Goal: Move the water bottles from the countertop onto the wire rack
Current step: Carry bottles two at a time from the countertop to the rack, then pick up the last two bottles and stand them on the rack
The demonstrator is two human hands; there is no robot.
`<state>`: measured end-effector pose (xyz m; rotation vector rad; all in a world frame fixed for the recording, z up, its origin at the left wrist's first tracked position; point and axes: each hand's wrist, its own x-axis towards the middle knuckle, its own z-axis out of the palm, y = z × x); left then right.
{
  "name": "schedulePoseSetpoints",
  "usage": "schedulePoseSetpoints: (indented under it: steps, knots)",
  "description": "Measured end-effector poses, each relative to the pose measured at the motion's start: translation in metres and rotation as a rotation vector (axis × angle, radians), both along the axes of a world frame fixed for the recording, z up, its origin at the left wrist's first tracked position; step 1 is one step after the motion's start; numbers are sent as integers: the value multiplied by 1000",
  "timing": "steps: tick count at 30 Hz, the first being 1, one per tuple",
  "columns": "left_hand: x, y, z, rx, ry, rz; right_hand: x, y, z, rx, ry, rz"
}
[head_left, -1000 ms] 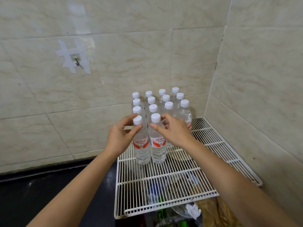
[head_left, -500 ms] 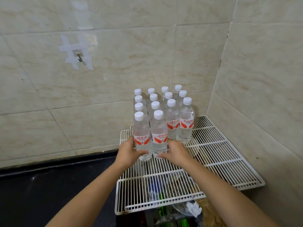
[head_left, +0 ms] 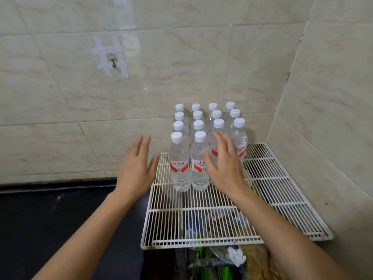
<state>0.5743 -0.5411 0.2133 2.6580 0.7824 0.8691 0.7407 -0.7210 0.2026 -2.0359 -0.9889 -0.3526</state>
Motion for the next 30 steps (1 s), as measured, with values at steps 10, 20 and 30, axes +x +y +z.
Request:
schedulePoseSetpoints:
  steps: [10,20,30]
  knots:
    - [-150,1,14,387,-6,470,-100,92,-1,50,-359,343]
    - [-413,58,35,433,-8,812,-336,217,12,48,-420,628]
    - [-644,104,36,348,92,1028,-578,327,23,35,-434,835]
